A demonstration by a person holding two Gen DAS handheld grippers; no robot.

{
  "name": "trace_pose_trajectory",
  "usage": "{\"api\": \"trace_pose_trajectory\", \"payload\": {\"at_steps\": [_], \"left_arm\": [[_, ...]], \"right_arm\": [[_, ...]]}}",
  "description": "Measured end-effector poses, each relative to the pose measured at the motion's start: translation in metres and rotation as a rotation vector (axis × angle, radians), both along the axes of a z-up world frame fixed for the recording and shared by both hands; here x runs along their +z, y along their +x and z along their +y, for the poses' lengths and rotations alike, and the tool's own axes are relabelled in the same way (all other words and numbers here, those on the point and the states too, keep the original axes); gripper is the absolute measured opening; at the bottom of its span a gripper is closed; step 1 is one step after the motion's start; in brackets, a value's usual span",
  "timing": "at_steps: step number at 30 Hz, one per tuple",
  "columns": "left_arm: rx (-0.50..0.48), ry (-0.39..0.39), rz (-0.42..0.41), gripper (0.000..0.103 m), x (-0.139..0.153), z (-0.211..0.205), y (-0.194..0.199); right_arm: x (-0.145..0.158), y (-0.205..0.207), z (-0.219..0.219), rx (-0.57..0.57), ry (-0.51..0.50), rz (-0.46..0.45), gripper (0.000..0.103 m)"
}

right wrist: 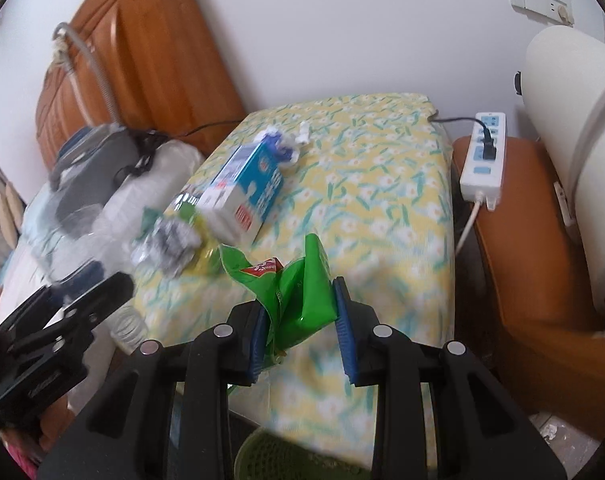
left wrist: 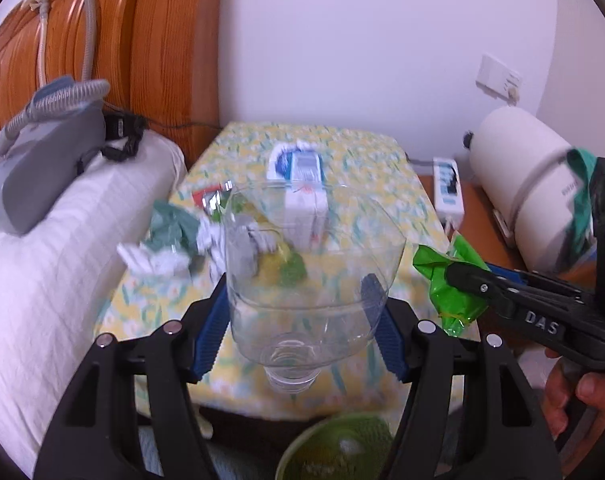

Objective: Collect trash
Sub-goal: 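Grasp the clear plastic bottle with the left tool while the right tool grasps the green wrapper, then lower both tools over the wastebasket and open them to drop the bottle and wrapper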

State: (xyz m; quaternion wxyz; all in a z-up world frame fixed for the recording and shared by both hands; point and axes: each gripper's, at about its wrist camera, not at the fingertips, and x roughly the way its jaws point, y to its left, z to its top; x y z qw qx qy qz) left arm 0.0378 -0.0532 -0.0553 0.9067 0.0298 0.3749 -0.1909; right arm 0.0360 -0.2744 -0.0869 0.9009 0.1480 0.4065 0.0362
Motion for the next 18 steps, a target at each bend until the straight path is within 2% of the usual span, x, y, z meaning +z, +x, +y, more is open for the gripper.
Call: {"api": "trace_pose_trajectory", "payload": {"at_steps": [4,8,10,14,17,18], "left_arm": [[-0.044,0.039,0.081,0.062,-0.025,0.001,-0.027],[-0.076,0.058,0.162,0.062,-0.054,0.006,-0.047],[-0.071,0.067,0.184,0.062,-0.062,0.01,-0.052],[-0.07,0.084,0.192,0.062,-0.066,0.012,-0.057],[-0.076,0.086,0.179,0.062,-0.063,0.012,-0.06],[-0.081,0.086,0.176,0.062,-0.062,0.011,-0.061]], "right_arm": [[-0.021,-0.042,0.017,0.074,-0.05,0.068,0.03],[-0.064,-0.076,0.034,0.165,-0.063,0.203,0.03],[-0.088,-0.089,0.041,0.203,-0.069,0.27,0.03],[-0.116,-0.101,0.054,0.249,-0.057,0.329,0.031],[-0.131,-0.099,0.062,0.27,-0.076,0.366,0.041],[-0.134,-0.098,0.064,0.265,-0.084,0.371,0.054]]}}
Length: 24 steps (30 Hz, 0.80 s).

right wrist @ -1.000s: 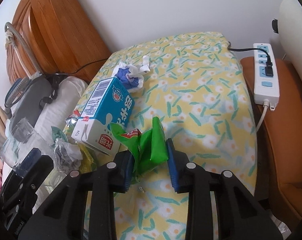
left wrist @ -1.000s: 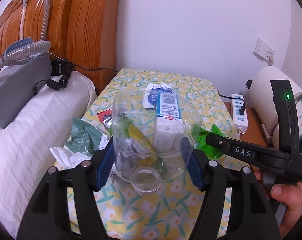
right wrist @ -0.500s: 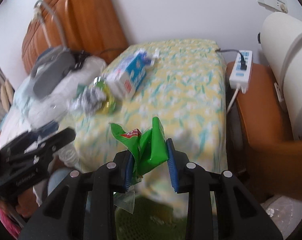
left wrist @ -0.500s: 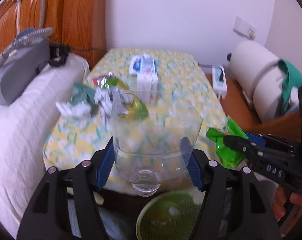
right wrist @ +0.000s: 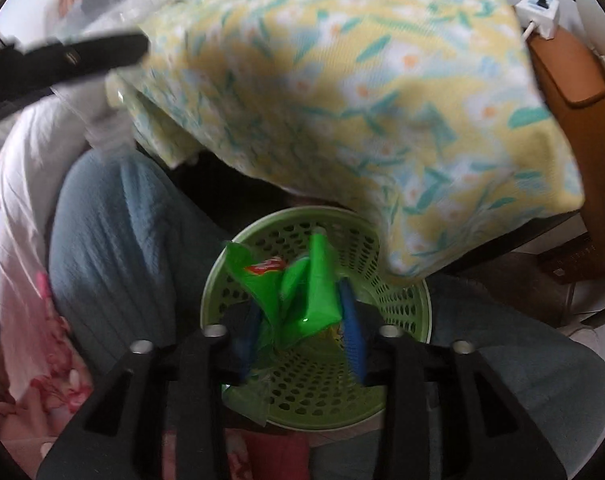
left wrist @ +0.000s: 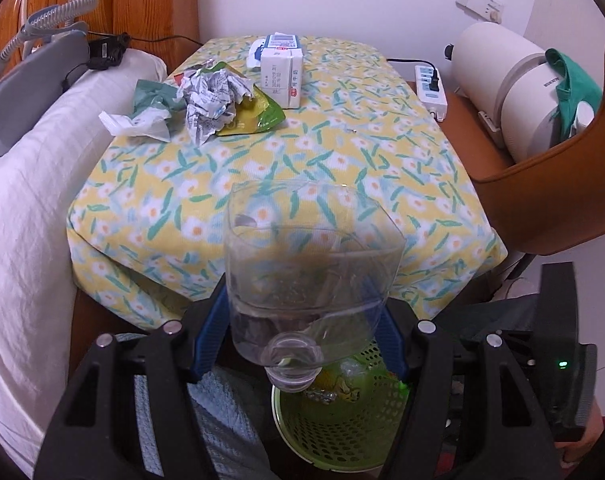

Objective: Collect trash
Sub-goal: 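Lower both tools over the wastebasket and open them to drop the bottle and wrapper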

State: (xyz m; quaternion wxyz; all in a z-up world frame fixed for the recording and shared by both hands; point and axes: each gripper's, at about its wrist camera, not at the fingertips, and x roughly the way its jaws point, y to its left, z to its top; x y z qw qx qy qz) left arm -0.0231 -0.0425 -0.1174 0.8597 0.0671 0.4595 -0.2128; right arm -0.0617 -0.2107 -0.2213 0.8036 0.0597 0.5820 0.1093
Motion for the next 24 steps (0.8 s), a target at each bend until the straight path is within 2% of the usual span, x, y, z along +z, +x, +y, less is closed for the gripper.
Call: {"api": "trace_pose_trajectory", "payload": {"at_steps": [1,3,6,10,17,21,24], "left_arm": [[-0.004,0.0,-0.001,0.062,0.001,0.0,0.0],[-0.015,0.003,-0.002,0.062,0.001,-0.002,-0.003],[-0.026,0.007,0.003,0.062,0.0,-0.003,-0.004],[-0.045,0.013,0.017,0.062,-0.002,-0.006,-0.006],[-0.157,0.057,0.09,0.063,-0.02,-0.017,-0.023],[-0.225,0.092,0.134,0.063,-0.036,-0.026,-0.032],[-0.249,0.084,0.151,0.064,-0.037,-0.029,-0.035]], "right_arm": [[-0.001,0.0,0.0,-0.008,-0.014,-0.003,0.064],[0.001,-0.001,0.0,-0.03,-0.052,-0.02,0.071],[0.007,-0.002,-0.005,-0.045,-0.055,-0.038,0.073],[0.021,-0.005,-0.016,-0.087,-0.065,-0.07,0.08],[0.039,-0.008,-0.032,-0.127,-0.099,-0.118,0.085],[0.039,-0.009,-0.038,-0.141,-0.112,-0.123,0.086],[0.038,-0.01,-0.042,-0.157,-0.106,-0.115,0.086]]}}
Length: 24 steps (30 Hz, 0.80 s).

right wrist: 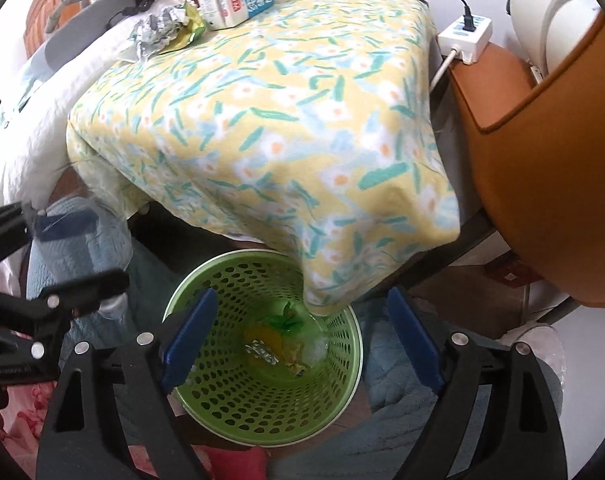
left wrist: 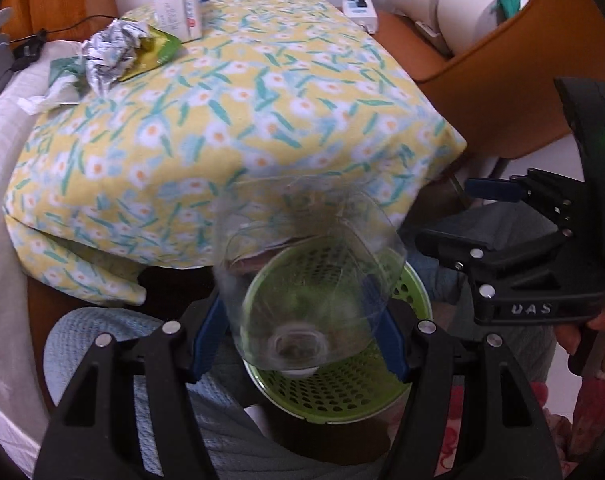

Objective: Collect trash
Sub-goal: 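Lower both tools over the wastebasket and open them to drop the bottle and wrapper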

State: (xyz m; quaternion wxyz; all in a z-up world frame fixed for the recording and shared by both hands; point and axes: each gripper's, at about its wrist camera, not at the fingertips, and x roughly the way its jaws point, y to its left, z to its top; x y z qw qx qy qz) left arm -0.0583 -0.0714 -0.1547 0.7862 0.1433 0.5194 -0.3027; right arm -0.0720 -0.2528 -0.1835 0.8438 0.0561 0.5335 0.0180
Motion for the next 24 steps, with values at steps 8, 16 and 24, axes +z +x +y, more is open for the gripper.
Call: {"api": "trace_pose_trajectory", "payload": {"at_steps": [8,16,24], "left_arm": [[0.045,-0.044,-0.027,0.093,0.015,0.005,0.005],[0.088,-0.053,-0.039,0.094,0.018,0.01,0.012],[0.142,-0.064,-0.064,0.094,0.024,0.024,0.021]], "right_arm": [[-0.003,0.0,-0.007,-0.021,0.012,0.008,0.086],[-0.004,0.0,-0.004,-0.011,0.006,0.016,0.086],[0.002,0.001,-0.002,-0.009,0.006,-0.002,0.086]]}}
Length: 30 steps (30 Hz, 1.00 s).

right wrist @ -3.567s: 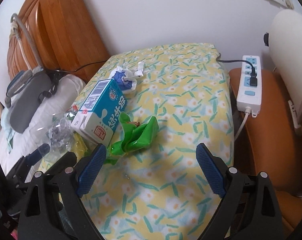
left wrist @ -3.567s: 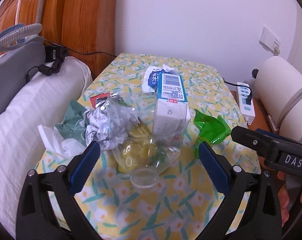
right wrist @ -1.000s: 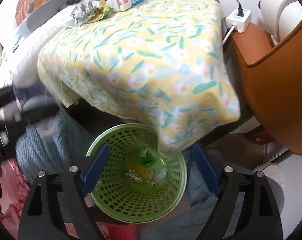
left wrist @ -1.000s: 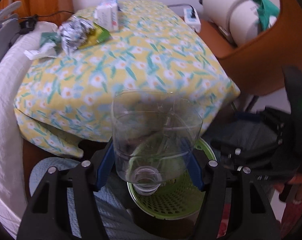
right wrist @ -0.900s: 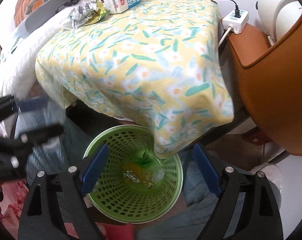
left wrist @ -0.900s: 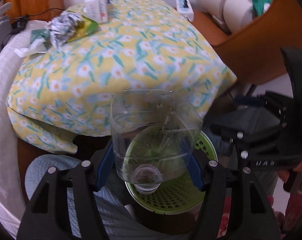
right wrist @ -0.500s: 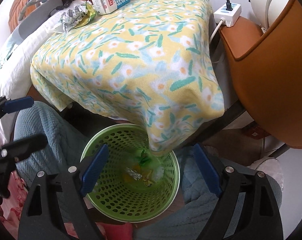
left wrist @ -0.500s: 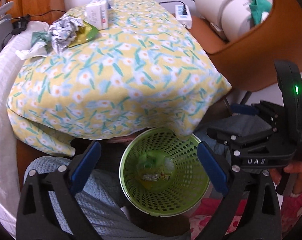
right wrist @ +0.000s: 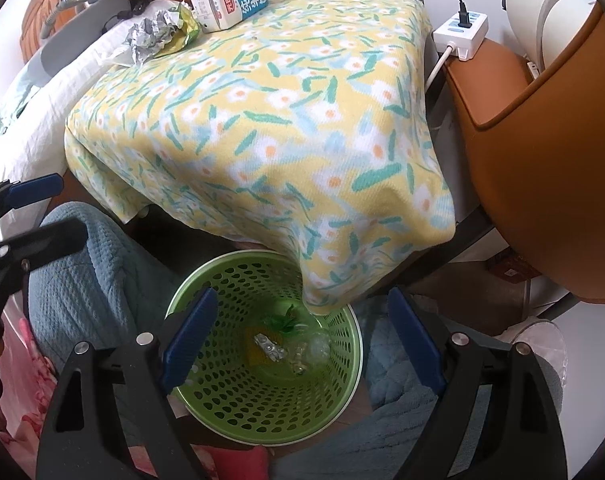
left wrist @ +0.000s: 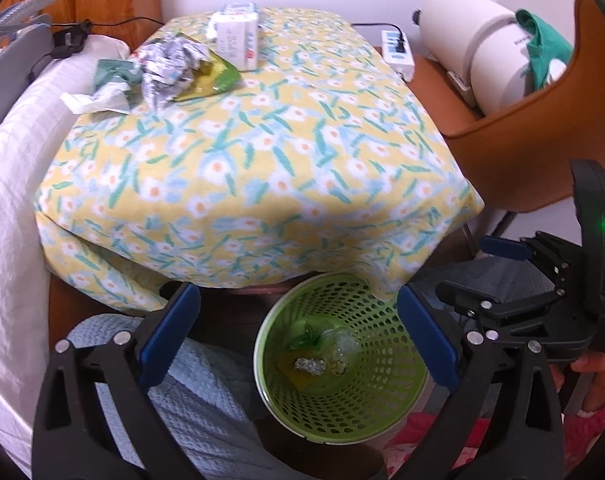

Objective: Collect trash
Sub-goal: 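Lower both tools over the wastebasket and open them to drop the bottle and wrapper, then grasp the blue-and-white milk carton with the right tool while the left tool grasps the crumpled paper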

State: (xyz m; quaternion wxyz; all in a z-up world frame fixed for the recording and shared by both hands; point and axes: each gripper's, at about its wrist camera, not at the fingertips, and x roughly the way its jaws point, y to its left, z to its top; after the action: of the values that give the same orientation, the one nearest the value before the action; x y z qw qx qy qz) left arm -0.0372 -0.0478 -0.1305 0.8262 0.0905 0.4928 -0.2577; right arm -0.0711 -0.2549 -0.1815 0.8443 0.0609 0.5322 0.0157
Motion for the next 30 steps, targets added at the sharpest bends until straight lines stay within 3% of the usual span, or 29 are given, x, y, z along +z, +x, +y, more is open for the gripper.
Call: {"api": "trace_pose_trajectory", "payload": {"at_steps": [8,18,30], "left_arm": [[0.096,0.011,-0.093,0.094,0.021,0.025,0.029],[0.274,-0.006,-0.187,0.094,0.054,0.068,0.104],[0.337,0.013,-0.188,0.094,0.045,0.091,0.153]], "right_arm": [[0.031,0.02,0.001,0.001,-0.005,-0.085,0.086],[0.091,0.094,0.017,0.02,0.023,-0.25,0.086],[0.11,0.192,0.043,0.002,0.036,-0.254,0.086]]}}
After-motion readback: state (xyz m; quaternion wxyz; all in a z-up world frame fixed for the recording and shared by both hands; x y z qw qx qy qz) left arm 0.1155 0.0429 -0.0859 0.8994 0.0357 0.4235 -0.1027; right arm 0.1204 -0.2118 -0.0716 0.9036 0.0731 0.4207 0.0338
